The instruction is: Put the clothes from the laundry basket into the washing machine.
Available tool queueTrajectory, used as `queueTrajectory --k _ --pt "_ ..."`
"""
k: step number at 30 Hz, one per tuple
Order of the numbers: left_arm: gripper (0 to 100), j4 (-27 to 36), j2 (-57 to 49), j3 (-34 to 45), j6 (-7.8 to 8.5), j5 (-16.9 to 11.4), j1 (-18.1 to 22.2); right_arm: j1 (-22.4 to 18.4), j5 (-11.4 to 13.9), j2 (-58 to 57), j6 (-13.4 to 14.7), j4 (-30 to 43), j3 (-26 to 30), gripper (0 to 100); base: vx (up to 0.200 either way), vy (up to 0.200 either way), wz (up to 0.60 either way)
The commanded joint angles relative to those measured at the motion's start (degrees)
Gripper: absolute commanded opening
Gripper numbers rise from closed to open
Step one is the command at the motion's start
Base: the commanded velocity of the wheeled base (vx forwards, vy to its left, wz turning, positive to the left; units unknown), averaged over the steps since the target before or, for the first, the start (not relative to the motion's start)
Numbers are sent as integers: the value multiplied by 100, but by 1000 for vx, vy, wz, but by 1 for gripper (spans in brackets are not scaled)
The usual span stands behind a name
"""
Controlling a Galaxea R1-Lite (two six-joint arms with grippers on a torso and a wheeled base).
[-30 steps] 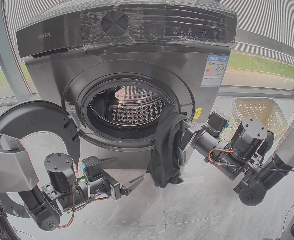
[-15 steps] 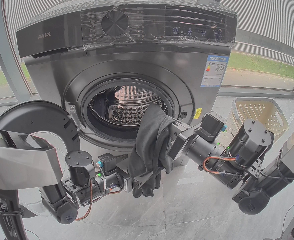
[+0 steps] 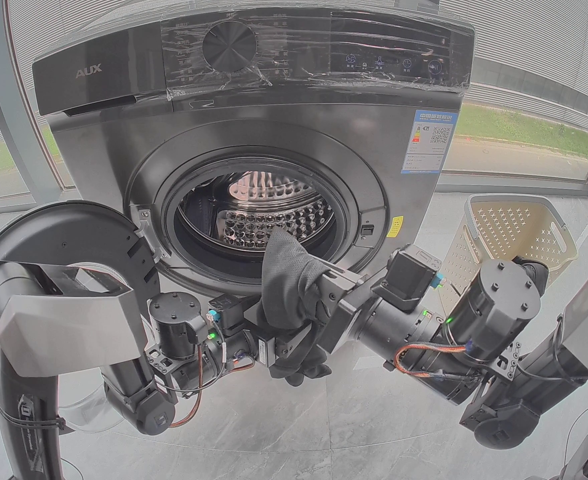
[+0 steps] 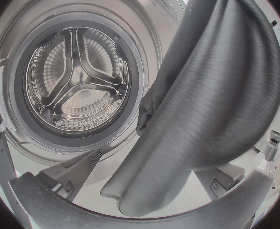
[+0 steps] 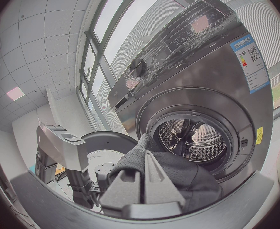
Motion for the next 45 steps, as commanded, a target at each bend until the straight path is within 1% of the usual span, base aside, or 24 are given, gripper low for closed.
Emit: queueTrajectory --k 1,3,6,7,9,12,14,16,17,19,20,23,27,31,32,33,34,35,37,39,41,42,43,45 --pt "100 -1 321 -286 12 21 63 130 -6 -117 1 -10 193 0 0 0 0" --pt "100 8 435 -462 3 30 90 138 -6 -152 1 -1 201 0 0 0 0" --pt "100 -1 532 -602 38 38 99 112 -6 -196 1 8 210 0 0 0 0" --pt "0 -10 523 -602 29 38 99 86 -6 -188 1 8 210 0 0 0 0" --pt "0 -10 488 -576 12 30 99 24 3 -161 -7 -1 166 0 0 0 0" --pt "0 -19 391 -435 64 30 90 -116 38 -126 -7 -1 52 0 0 0 0" --pt "0 -19 145 -251 91 3 46 -283 47 -100 -7 -1 -71 0 0 0 0" --pt "0 -19 -119 13 100 -58 11 -354 56 15 -7 8 -194 0 0 0 0" --pt "0 -27 -347 224 126 -67 -77 -389 56 120 -7 8 -282 0 0 0 0" --pt "0 -19 -760 514 117 -164 -200 -503 56 226 -7 -1 -396 0 0 0 0" --pt "0 -27 -980 681 117 -252 -218 -556 47 296 1 -1 -431 0 0 0 0" --pt "0 -19 -1490 1024 100 -401 -227 -626 38 454 1 -19 -458 0 0 0 0" --pt "0 -19 -2122 1428 -24 -629 -200 -732 12 683 10 -28 -484 0 0 0 0" --pt "0 -27 -2659 1797 -287 -832 -174 -749 12 823 10 -28 -440 0 0 0 0" --pt "0 -27 -2659 1797 -287 -832 -174 -749 12 823 10 -28 -440 0 0 0 0" --pt "0 -19 -2843 1885 -428 -893 -165 -741 3 841 10 -19 -414 0 0 0 0" --pt "0 -19 -2843 1885 -428 -893 -165 -741 3 841 10 -19 -414 0 0 0 0" --pt "0 -27 -3001 1920 -586 -955 -156 -732 12 929 1 -19 -396 0 0 0 0" --pt "0 -27 -3063 1938 -709 -972 -139 -705 30 990 -7 -10 -370 0 0 0 0" --pt "0 -27 -3098 1991 -779 -990 -86 -679 56 990 -16 -1 -273 0 0 0 0" --pt "0 -27 -3107 2026 -797 -999 -68 -670 65 981 -16 -1 -247 0 0 0 0" --pt "0 -27 -3089 2105 -806 -1034 -33 -661 135 981 -16 -1 -141 100 0 0 0" --pt "0 -27 -3080 2096 -815 -1043 -16 -661 170 973 -16 -10 -124 100 0 0 0" --pt "0 -27 -3028 2026 -797 -1034 46 -661 135 981 -16 -28 -97 100 0 0 0"
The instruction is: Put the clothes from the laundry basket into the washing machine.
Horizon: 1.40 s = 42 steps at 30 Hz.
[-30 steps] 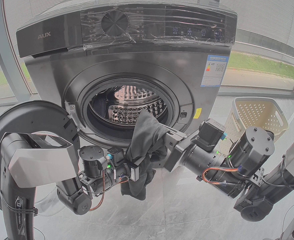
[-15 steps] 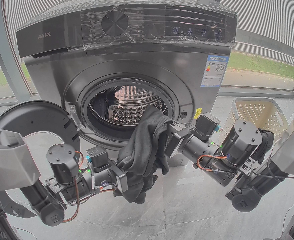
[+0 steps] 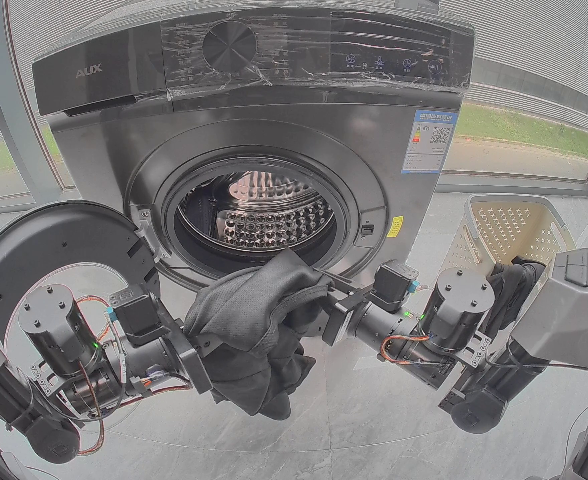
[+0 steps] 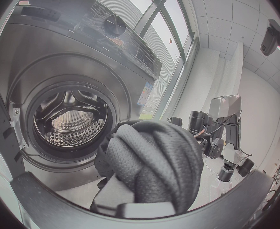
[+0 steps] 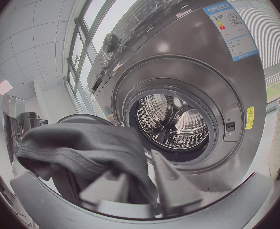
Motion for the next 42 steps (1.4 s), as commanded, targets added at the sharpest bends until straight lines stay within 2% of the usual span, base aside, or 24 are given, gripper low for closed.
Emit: queueTrajectory --k 1,5,7,8,11,14,15,17,19,32,38,42 --pt "0 -8 -61 -56 0 -1 129 12 -28 52 -9 -23 128 100 0 0 0" --pt "0 -8 -70 -153 -26 -1 401 -6 -2 -211 -62 -23 629 100 0 0 0" --pt "0 -8 -97 -127 -26 8 524 -68 42 -537 -62 -23 1209 100 0 0 0" --pt "0 -8 -97 -127 -26 8 533 -76 42 -554 -62 -23 1244 100 0 0 0" --pt "0 1 -132 -109 -26 51 797 -208 235 -1038 35 -23 2114 100 0 0 0" --pt "0 1 -61 -179 18 175 911 -498 349 -1205 79 -23 2492 100 0 0 0" --pt "0 10 -53 -188 18 210 920 -533 349 -1205 79 -23 2510 100 0 0 0" --pt "0 10 -26 -162 44 473 981 -753 341 -1178 96 -31 2527 100 0 0 0" --pt "0 10 -9 -144 97 570 1016 -859 341 -1161 105 -31 2536 100 0 0 0" --pt "0 10 211 -48 88 579 1104 -1078 341 -1169 105 -40 2439 100 0 0 0" --pt "0 10 334 -74 141 588 1122 -1017 341 -1126 105 -40 2439 100 200 0 0" --pt "0 10 360 -39 159 579 1113 -999 332 -1117 105 -40 2457 100 0 0 0"
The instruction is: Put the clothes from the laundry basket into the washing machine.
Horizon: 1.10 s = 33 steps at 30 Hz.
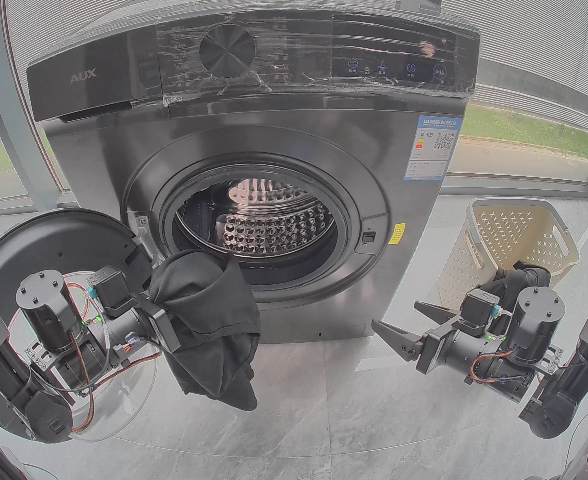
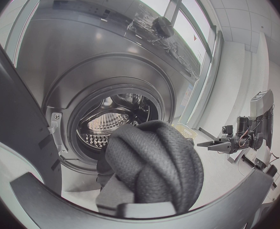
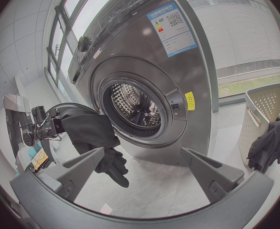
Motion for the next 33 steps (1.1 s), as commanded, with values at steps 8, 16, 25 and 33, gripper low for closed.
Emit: queueTrajectory --k 8,16,25,33 --pt "0 -1 142 52 72 7 -41 37 -1 24 -1 -1 53 100 0 0 0" --pt "0 -1 168 61 256 86 -41 37 -1 33 -1 -1 53 100 0 0 0" --pt "0 -1 265 70 274 86 -41 46 -1 59 -1 8 53 100 67 0 0" --pt "0 -1 291 61 265 86 -32 37 -1 86 -1 -1 62 100 0 25 0"
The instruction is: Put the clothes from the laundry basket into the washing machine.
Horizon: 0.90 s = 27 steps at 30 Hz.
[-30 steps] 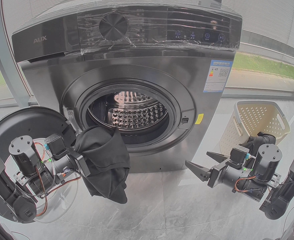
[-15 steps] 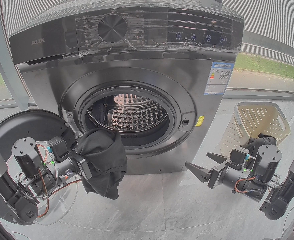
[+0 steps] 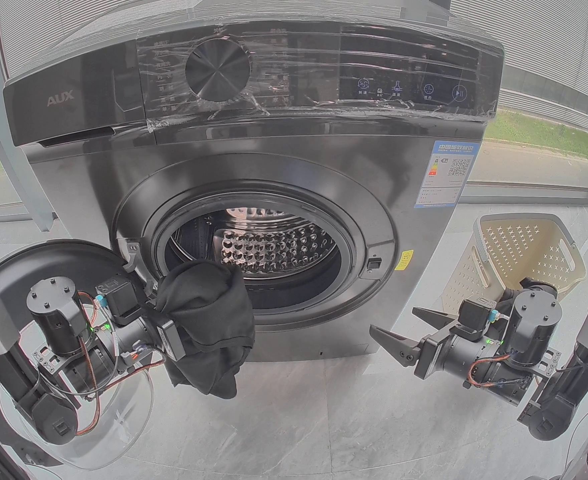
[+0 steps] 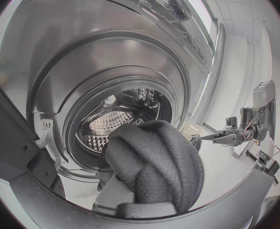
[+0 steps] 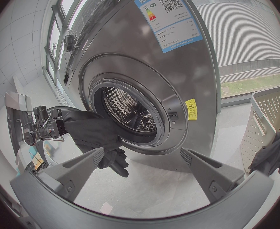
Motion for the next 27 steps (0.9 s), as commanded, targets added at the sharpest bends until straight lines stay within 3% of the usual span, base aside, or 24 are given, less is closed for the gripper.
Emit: queueTrajectory --k 1,5,16,22,23,27 --pt "0 -5 55 -2 -8 1 5 7 1 22 -1 -4 2 100 0 200 0" --pt "0 -5 81 -2 1 1 5 7 1 22 -1 -4 2 100 0 200 0" --pt "0 -5 99 6 1 1 5 7 1 22 -1 -4 2 100 0 0 0" --pt "0 -5 99 15 89 10 -22 7 1 22 -1 -4 2 100 0 0 0" --pt "0 -5 99 -11 256 10 -180 60 1 14 -1 -4 19 100 0 0 0" --pt "0 4 363 -407 203 353 -584 367 1 -118 -10 -4 37 100 0 0 0"
